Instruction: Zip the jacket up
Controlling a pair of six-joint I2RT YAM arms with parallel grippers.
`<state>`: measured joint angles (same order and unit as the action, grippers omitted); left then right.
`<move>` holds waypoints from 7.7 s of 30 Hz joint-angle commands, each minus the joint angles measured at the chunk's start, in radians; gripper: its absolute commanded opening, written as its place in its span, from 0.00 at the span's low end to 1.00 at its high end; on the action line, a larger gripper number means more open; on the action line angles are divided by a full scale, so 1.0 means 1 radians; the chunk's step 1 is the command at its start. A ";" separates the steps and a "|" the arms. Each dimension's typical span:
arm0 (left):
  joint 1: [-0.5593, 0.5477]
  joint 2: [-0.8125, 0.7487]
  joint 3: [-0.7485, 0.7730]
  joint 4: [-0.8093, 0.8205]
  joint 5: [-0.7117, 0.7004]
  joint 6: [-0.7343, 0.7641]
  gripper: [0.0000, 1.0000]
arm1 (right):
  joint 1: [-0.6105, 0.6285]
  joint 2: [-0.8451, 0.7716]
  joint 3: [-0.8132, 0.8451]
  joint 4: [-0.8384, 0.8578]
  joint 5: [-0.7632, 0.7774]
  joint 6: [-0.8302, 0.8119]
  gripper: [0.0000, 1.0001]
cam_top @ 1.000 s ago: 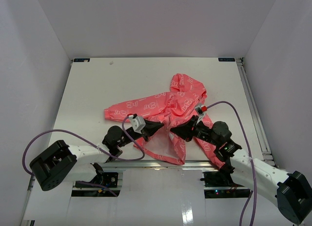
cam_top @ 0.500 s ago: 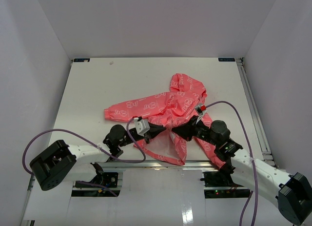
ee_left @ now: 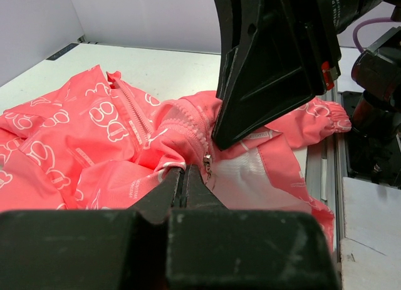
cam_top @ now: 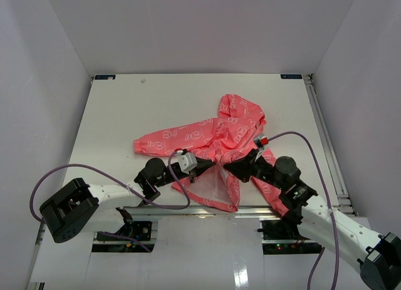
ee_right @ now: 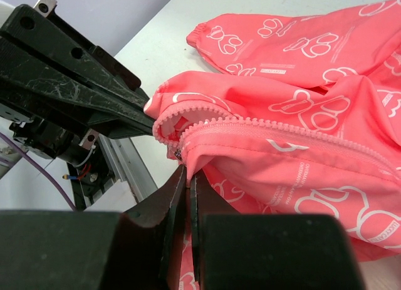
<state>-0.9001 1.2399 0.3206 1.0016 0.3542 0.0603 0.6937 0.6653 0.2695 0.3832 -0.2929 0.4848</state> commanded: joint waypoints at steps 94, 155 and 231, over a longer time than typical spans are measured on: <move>-0.019 -0.181 0.063 -0.231 0.019 -0.164 0.47 | 0.000 0.010 0.032 0.055 -0.069 -0.072 0.08; 0.009 -0.180 0.104 -0.463 -0.023 -0.488 0.00 | 0.001 -0.018 0.061 0.057 -0.064 -0.075 0.08; 0.122 -0.068 0.259 -0.741 0.246 -0.537 0.00 | 0.427 0.131 0.492 -0.515 0.758 -0.401 0.52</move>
<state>-0.8055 1.1633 0.5413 0.2660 0.5083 -0.4285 0.9359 0.7615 0.5832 -0.0449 0.0893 0.2590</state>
